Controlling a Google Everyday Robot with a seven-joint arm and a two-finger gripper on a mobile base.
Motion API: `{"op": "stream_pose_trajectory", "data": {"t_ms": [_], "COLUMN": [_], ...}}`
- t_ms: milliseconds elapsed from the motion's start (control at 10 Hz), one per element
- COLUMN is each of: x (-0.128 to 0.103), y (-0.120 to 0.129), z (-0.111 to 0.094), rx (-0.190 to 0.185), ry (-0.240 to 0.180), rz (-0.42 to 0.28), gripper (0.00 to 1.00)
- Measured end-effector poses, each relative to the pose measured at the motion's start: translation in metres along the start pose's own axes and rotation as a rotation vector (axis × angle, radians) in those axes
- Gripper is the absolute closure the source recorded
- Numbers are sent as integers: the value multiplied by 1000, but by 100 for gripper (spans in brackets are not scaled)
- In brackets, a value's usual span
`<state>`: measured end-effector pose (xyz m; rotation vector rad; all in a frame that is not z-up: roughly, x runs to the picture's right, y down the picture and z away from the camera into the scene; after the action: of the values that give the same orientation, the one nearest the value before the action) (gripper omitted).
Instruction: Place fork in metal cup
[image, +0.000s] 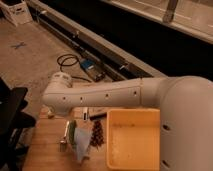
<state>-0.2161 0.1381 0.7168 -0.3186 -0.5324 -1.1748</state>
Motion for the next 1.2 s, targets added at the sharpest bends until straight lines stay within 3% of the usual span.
{"op": "stream_pose_trajectory", "data": {"t_ms": [200, 400, 700, 1200], "x": [-7, -8, -25, -23], "y": [-5, 1, 3, 3], "z": [11, 20, 46, 47], "rx": [25, 43, 63, 60], "ry": [-22, -42, -111, -113], "rz": [-73, -67, -47, -42], "gripper": [35, 35, 35, 35]}}
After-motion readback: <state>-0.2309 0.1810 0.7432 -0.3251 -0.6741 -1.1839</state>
